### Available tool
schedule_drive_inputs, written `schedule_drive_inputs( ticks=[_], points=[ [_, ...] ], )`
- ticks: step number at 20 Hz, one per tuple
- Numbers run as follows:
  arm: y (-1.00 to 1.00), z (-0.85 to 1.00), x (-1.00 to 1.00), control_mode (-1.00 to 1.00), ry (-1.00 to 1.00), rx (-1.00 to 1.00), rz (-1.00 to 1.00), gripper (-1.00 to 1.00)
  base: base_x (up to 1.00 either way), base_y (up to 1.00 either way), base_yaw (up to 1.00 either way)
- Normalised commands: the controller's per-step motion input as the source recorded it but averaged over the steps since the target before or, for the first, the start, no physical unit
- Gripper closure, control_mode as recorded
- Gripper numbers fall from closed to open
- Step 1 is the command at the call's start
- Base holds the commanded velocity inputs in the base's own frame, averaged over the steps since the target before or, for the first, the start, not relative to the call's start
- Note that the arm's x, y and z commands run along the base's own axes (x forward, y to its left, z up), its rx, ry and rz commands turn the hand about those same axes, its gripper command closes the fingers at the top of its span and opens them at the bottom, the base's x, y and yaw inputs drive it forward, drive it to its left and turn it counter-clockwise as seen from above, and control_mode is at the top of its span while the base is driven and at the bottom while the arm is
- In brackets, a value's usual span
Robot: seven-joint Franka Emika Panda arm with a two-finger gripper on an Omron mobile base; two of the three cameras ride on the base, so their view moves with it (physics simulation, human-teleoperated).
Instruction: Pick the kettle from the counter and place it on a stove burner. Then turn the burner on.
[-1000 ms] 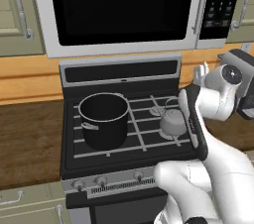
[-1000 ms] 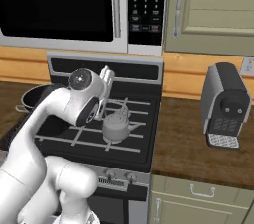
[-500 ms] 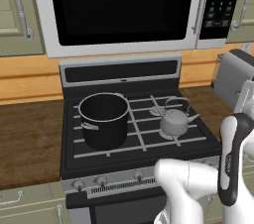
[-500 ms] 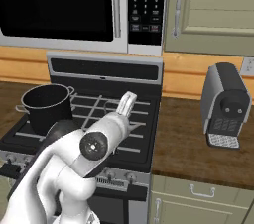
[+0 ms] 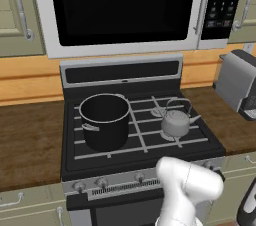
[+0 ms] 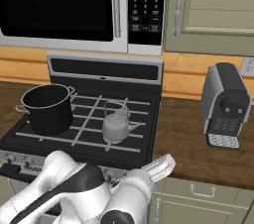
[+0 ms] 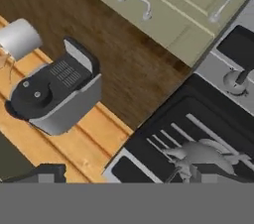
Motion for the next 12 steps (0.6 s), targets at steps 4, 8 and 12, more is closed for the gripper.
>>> schedule_drive_inputs(
  ticks=[4, 8, 12],
  points=[
    [-0.25, -0.96, -0.26, -1.0, 0.1, 0.74, -0.24, -1.0, 0.0, 0.0, 0.0],
    [0.04, -1.0, 0.0, -1.0, 0.09, 0.78, -0.14, -1.0, 0.0, 0.0, 0.0],
    [0.14, -1.0, 0.0, -1.0, 0.0, 0.83, -0.05, -1.0, 0.0, 0.0, 0.0]
  ],
)
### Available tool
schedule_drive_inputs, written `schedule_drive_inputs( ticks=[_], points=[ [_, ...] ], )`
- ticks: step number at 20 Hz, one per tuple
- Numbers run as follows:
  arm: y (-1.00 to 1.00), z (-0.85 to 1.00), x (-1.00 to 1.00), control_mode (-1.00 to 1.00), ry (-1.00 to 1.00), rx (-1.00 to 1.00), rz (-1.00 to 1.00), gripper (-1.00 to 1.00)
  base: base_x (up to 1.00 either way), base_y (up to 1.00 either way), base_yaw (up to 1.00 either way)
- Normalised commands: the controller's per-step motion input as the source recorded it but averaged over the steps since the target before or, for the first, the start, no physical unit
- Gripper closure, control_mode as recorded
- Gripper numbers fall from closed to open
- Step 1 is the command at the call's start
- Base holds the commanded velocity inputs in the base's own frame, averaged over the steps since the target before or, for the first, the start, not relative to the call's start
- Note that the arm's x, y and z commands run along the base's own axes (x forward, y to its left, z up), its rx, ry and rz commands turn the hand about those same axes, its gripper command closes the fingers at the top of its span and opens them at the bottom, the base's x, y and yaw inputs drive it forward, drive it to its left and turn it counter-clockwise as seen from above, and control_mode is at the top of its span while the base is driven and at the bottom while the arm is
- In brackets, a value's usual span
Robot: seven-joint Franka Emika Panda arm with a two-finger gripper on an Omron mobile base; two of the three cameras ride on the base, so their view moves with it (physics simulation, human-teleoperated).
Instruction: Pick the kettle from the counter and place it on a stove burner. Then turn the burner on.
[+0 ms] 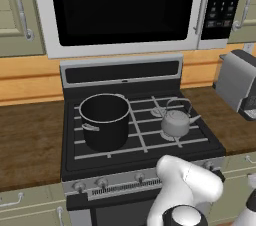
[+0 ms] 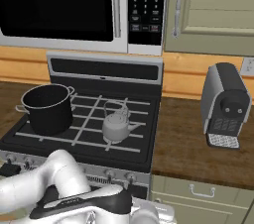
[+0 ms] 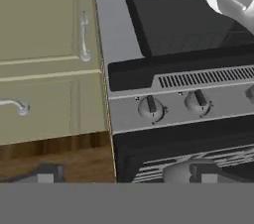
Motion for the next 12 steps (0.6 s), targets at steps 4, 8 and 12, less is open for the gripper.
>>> schedule_drive_inputs(
  ticks=[4, 8, 12],
  points=[
    [0.1, -1.0, -0.02, -1.0, -0.18, 0.73, 0.0, -1.0, 0.0, 0.0, 0.0],
    [0.21, -0.62, 0.0, -1.0, -0.6, 0.41, 0.0, -1.0, 0.0, 0.0, 0.0],
    [0.4, -0.14, 0.13, -1.0, -0.62, 0.01, 0.0, -1.0, 0.0, 0.0, 0.0]
  ],
)
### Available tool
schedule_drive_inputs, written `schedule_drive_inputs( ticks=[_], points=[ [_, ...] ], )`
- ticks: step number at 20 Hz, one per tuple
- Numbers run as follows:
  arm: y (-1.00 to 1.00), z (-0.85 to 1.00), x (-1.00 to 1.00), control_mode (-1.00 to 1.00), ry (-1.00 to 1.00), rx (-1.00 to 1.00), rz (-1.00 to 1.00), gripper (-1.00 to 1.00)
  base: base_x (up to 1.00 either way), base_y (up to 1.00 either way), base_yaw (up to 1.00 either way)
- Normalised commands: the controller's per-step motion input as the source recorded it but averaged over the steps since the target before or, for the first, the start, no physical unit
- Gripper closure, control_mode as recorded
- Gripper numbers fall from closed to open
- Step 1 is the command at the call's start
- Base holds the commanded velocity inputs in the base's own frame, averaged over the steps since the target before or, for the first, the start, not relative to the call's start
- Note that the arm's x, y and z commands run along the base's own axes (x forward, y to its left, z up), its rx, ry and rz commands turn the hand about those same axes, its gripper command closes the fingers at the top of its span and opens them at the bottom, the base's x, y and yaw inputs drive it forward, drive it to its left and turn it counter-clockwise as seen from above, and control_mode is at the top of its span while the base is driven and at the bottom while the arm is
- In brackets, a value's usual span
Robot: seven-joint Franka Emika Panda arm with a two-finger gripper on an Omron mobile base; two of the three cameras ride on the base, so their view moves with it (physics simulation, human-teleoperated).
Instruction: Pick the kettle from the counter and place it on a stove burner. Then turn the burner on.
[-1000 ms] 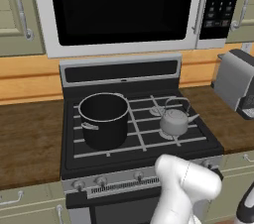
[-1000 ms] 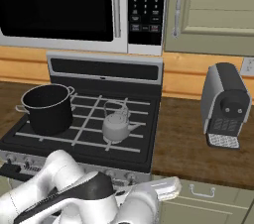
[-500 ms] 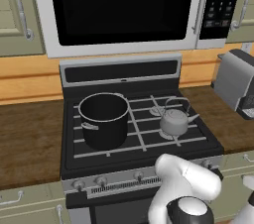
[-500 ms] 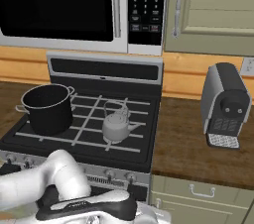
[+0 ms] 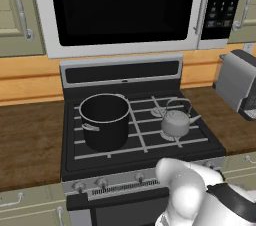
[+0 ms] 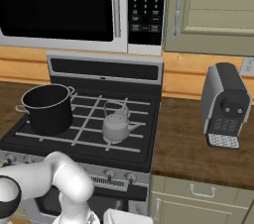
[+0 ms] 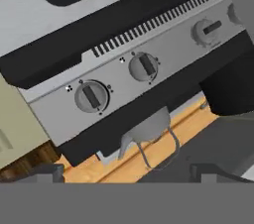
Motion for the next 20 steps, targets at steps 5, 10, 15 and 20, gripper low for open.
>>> schedule_drive_inputs(
  ticks=[5, 10, 15, 20],
  points=[
    [0.54, -0.01, 0.54, -1.0, -0.41, -0.04, -0.03, -1.0, 0.0, 0.0, 0.0],
    [0.14, -0.01, 0.07, -1.0, -0.14, -0.05, 0.0, -1.0, 0.0, 0.0, 0.0],
    [-0.09, 0.0, 0.26, -1.0, -0.1, 0.0, -0.07, -1.0, 0.0, 0.0, 0.0],
    [-0.06, 0.0, 0.29, -1.0, -0.05, 0.0, -0.09, -1.0, 0.0, 0.0, 0.0]
  ],
)
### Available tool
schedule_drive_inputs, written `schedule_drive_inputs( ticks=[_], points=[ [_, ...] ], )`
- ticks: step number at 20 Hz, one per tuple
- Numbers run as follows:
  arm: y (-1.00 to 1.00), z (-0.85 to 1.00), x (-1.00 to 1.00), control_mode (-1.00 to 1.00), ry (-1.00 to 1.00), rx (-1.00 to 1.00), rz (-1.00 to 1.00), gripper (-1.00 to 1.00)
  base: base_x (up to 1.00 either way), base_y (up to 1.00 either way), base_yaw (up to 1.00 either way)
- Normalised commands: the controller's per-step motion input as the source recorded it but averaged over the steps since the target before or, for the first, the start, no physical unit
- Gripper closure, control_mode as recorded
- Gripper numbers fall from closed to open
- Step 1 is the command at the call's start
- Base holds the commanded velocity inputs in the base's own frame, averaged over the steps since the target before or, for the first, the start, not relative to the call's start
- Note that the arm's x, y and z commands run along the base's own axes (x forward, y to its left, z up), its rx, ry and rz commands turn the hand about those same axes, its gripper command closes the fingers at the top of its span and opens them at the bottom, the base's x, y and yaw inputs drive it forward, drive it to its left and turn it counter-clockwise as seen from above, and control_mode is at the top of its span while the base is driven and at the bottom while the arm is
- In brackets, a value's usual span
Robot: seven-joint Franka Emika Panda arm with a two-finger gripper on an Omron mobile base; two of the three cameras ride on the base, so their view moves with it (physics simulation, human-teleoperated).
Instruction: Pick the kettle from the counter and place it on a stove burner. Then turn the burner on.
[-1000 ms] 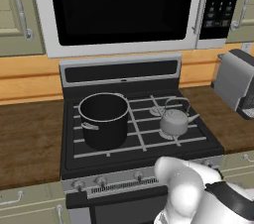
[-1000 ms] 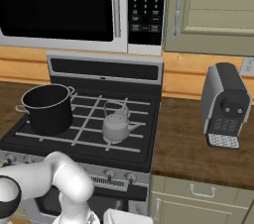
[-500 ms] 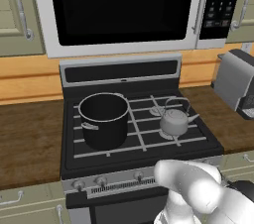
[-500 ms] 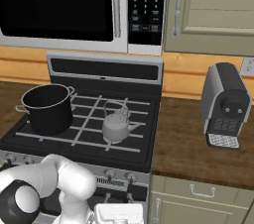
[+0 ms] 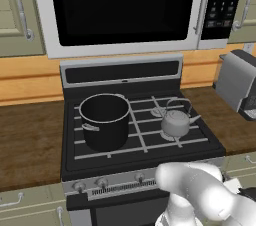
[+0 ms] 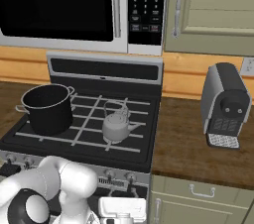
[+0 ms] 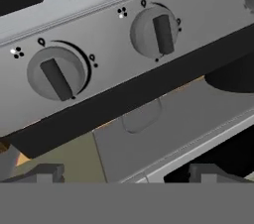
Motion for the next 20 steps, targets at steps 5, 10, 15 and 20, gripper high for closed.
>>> schedule_drive_inputs(
  ticks=[5, 10, 15, 20],
  points=[
    [-0.01, 0.0, 0.49, -1.0, 0.0, 0.0, -0.02, -1.0, 0.0, 0.0, 0.0],
    [-0.25, -0.13, 0.26, -1.0, 0.0, -0.01, 0.0, -1.0, 0.0, 0.0, 0.0],
    [-0.09, -0.24, 0.16, -1.0, 0.0, -0.06, 0.0, -1.0, 0.0, 0.0, 0.0],
    [0.0, -0.31, 0.19, -1.0, 0.0, -0.12, 0.0, -1.0, 0.0, 0.0, 0.0]
  ],
)
